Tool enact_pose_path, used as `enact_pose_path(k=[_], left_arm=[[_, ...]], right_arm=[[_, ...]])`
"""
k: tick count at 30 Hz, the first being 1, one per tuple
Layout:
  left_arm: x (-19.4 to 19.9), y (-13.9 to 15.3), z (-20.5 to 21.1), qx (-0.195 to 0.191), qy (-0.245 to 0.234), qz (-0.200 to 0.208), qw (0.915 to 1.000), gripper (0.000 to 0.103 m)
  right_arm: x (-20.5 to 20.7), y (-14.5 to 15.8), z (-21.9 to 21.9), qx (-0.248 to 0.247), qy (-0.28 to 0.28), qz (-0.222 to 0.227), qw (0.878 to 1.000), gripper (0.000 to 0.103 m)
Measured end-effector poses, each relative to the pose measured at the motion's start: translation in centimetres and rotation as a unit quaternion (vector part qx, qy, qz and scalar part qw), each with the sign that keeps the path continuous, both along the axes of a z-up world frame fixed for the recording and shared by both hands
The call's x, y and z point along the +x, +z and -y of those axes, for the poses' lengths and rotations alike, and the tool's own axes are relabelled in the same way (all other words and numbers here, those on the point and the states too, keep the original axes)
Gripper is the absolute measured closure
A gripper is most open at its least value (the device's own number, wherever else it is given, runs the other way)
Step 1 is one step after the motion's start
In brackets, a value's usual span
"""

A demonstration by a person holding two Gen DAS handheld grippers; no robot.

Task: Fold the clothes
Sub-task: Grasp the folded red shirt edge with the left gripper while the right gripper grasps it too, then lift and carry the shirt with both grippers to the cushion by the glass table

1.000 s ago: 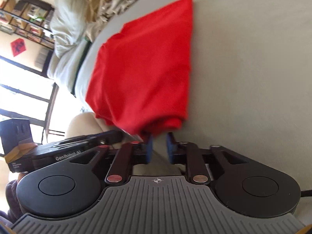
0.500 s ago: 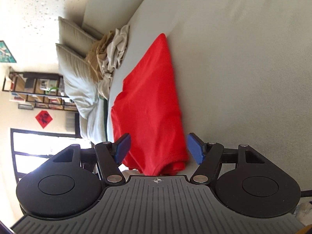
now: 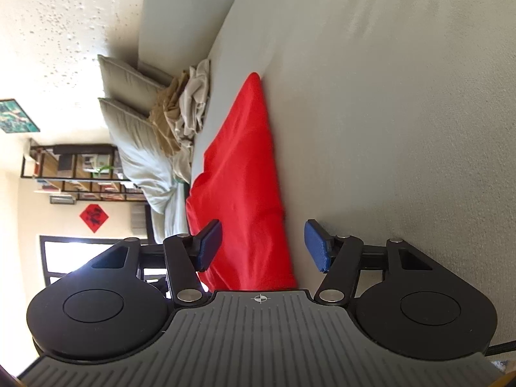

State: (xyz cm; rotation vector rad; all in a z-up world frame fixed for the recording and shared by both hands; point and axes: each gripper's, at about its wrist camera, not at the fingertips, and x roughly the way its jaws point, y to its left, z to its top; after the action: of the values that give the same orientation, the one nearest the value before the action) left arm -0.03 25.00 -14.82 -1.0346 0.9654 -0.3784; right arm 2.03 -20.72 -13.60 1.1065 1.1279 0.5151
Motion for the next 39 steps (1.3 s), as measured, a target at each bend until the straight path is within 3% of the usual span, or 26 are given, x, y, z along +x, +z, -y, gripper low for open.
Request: enact_pose_path(k=[6,9,15,21,23,24,25,26,29,32,35,39], left_arm=[[1.5,0.7,1.7,0.06,-0.013,-0.003,0.9981,0.039],[2.4,1.1,3.3,0.079,-0.023,-0.001,0.9966,0.035],[3.2,0.9,3.7,0.064,-0.012,0.001,0.9979,0.035],[4.6,0.7,5.8,0.091,-0.012,-0.002,0.9957,0.036],[4.5,1.0,5.9,0.106,0.0,-0.016,0.9942,0.047],[4.4,1.2,6.0,0.118,0.005,-0.022,0.9927,0.052],[4.2,1.7,6.4,0.139,0.003,-0.019,0.9901,0.069],[3.9,2.4,7.0,0.163,-0.001,-0.012,0.9866,0.071],[3.1,4.5,8.7,0.233,-0.014,0.008,0.9724,0.075],[2.2,6.6,10.3,0.301,-0.026,0.028,0.9527,0.076],[0.7,8.8,12.1,0.31,-0.071,0.059,0.9461,0.075],[-1.0,10.7,14.8,0.287,-0.15,0.095,0.9414,0.075]], right_arm=[[2.5,-0.4,-1.7,-0.017,0.041,0.018,0.999,0.048],[4.5,-0.9,-3.3,-0.023,0.066,0.028,0.997,0.051],[7.8,-2.1,-5.3,-0.004,0.079,0.039,0.996,0.055],[9.8,-2.6,-7.2,0.001,0.073,0.047,0.996,0.055],[9.8,-2.4,-7.7,-0.016,0.077,0.057,0.995,0.056],[9.7,-2.1,-7.9,-0.029,0.08,0.062,0.994,0.064],[9.6,-1.9,-8.0,-0.049,0.08,0.066,0.993,0.072],[9.4,-1.7,-8.2,-0.067,0.08,0.071,0.992,0.078],[8.5,0.0,-9.5,-0.135,0.073,0.097,0.983,0.08],[7.2,3.2,-11.4,-0.22,0.083,0.139,0.962,0.083],[4.8,6.2,-10.7,-0.254,0.083,0.144,0.953,0.084],[0.1,8.6,-5.5,-0.25,0.052,0.113,0.96,0.084]])
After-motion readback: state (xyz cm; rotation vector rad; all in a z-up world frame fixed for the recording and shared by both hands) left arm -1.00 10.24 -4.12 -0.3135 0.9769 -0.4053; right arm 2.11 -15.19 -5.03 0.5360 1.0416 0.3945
